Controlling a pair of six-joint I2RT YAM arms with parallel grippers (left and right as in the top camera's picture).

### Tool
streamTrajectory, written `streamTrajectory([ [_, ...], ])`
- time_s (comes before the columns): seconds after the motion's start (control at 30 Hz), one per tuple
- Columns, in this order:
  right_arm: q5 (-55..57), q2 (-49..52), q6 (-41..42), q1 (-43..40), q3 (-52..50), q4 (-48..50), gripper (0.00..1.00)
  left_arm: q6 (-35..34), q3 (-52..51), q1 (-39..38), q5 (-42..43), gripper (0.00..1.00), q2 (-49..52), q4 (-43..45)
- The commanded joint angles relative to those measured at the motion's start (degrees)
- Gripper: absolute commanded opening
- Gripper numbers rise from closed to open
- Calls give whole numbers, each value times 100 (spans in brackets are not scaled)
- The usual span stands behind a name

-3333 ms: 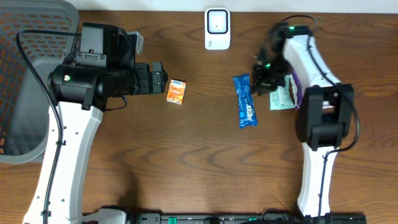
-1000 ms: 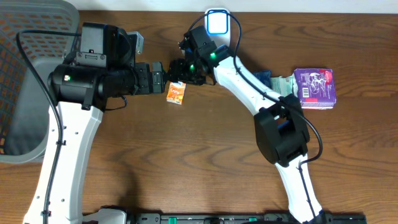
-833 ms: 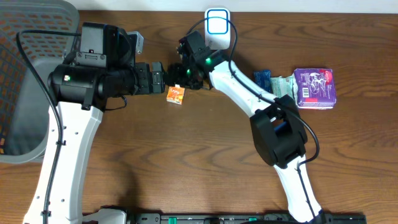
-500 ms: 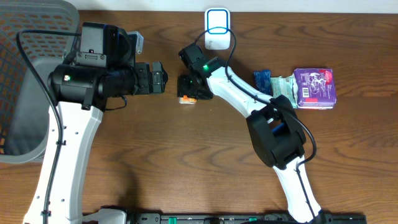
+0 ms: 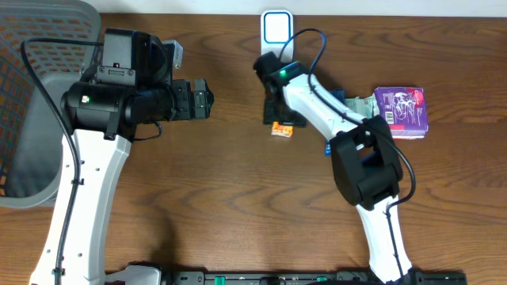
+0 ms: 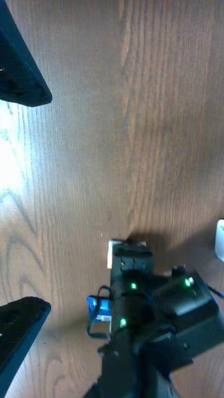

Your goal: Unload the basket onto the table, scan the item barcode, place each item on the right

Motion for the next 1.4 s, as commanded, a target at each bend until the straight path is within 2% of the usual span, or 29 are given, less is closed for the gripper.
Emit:
streamTrajectory([
  [0.0,341,-470,-372,-125,-55,-22,72,-9,-11,15,-52,98,11,-9],
  [0.1,343,-752,-595,-140,-55,-28,80,-9,-11,15,-52,98,11,-9],
  [0.3,243,-1526,-785,-498,-55,-317,86,-9,-11,15,-52,98,11,-11],
  [0.4,-428,-1950,-1226,-752,-55,-549,98,-9,-11,15,-52,98,11,-9],
  [0.5,-704,-2350,-1443,-979,-55,-966,99,-9,-11,15,-52,98,11,-9],
  [0.63,-81,-2813,-1580,-1377,-55,-1497,99,-9,-11,15,-52,98,11,-9],
  [0.73,201,-3082,-1716,-2031,-55,-1635,99,-9,-11,15,-52,98,11,-11],
  [0.93,83,-2927,-2487,-3709,-57,-1620,99,-9,-11,15,-52,98,11,-9],
  [1.2,-109,-2326,-2857,-4813,-55,-1062,99,-9,-11,15,-52,98,11,-9],
  [1.37,-1307,-1770,-3405,-5268,-57,-654,99,-9,-11,15,-52,98,11,-11],
])
